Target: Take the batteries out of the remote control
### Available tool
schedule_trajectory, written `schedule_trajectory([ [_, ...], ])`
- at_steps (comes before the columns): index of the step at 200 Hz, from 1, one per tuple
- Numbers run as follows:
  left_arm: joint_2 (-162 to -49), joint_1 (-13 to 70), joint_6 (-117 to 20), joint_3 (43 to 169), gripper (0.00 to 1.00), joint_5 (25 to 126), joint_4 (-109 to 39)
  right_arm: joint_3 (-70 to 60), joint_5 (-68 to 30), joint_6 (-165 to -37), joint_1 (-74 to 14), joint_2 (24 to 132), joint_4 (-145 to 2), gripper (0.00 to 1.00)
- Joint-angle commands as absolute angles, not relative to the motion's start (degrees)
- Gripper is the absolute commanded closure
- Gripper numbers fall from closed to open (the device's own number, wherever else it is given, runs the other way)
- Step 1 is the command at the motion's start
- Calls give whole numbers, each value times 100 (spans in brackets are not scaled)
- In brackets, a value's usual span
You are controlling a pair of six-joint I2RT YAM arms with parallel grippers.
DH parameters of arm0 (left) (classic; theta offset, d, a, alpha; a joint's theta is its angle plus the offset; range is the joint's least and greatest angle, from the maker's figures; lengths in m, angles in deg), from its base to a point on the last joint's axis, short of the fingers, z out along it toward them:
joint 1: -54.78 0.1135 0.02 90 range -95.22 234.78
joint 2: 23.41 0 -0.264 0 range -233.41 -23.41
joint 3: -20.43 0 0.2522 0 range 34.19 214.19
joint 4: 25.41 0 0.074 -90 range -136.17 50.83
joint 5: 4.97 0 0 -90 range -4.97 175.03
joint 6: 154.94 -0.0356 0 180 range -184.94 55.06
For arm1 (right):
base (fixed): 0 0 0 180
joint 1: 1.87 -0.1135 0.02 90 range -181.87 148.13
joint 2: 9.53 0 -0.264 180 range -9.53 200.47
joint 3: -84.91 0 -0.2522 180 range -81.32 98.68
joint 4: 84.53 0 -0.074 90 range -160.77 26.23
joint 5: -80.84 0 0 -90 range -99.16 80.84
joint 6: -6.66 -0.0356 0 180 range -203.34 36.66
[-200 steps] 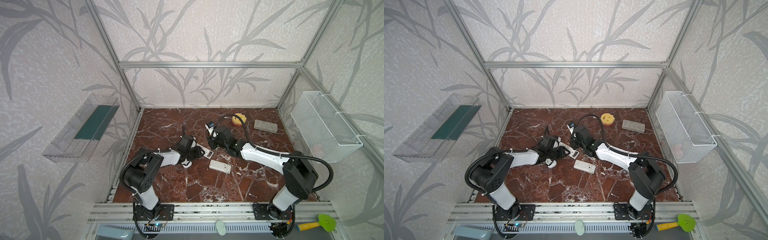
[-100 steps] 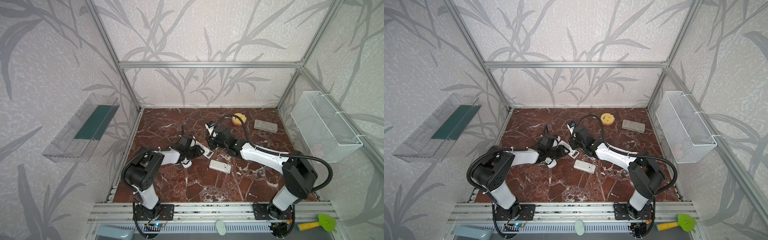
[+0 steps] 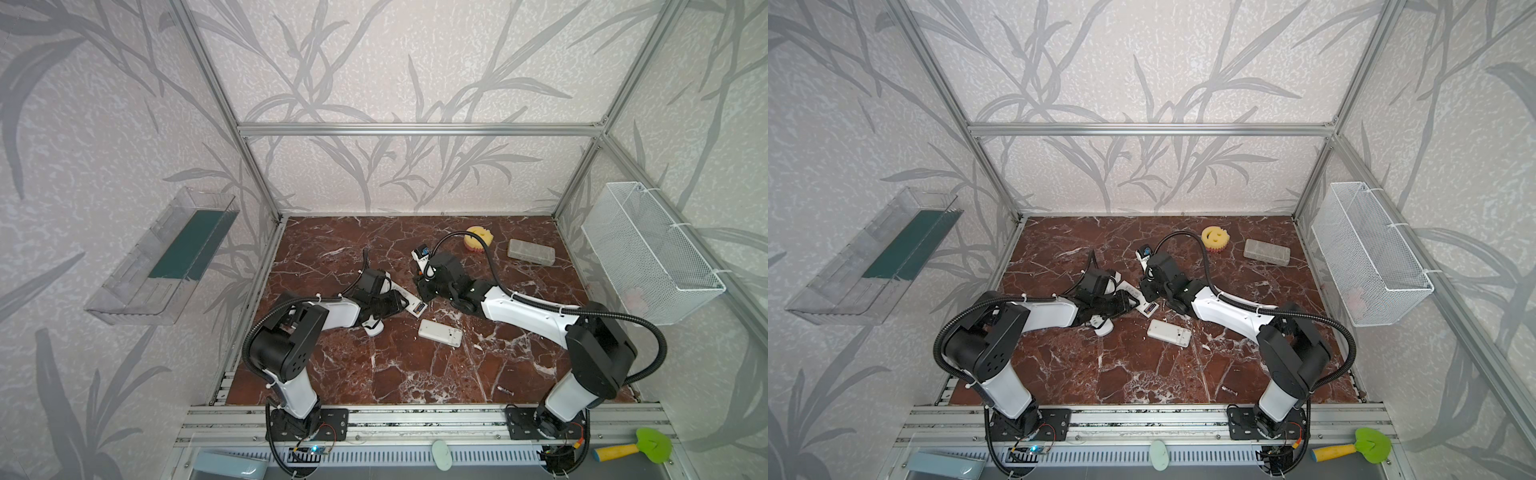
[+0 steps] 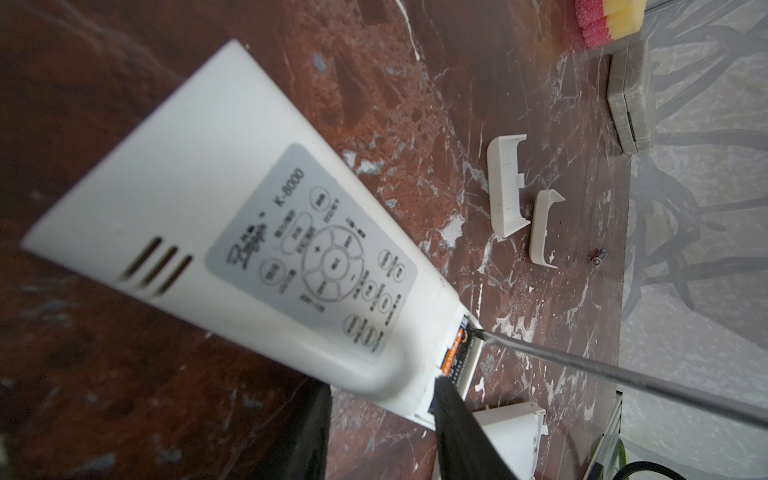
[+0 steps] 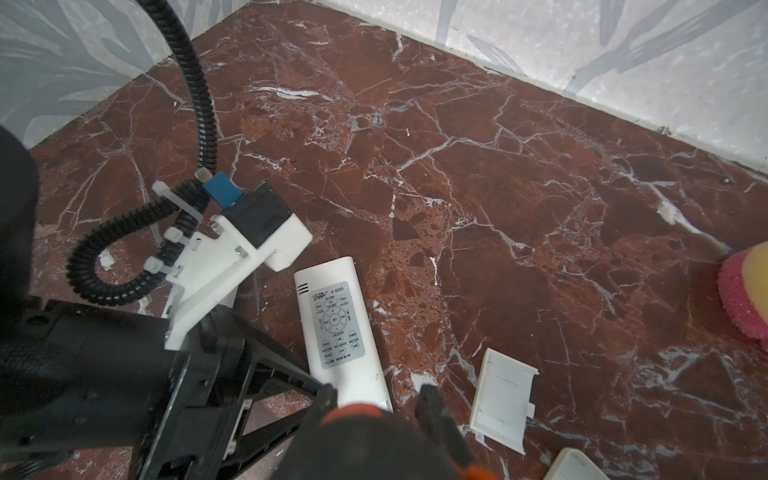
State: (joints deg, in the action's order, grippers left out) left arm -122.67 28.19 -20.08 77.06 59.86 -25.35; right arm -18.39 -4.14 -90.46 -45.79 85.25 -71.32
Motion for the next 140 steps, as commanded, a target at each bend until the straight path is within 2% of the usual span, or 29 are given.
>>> schedule_trajectory([
  [1, -12386, 2843, -1994, 7782, 58, 6058, -2619, -1870, -371, -9003, -4573, 8326, -7077, 100],
  [140, -12436, 2841, -2003, 7765, 59, 6041, -2647, -1719, -472, -8765, -4573, 8523, -6696, 100],
])
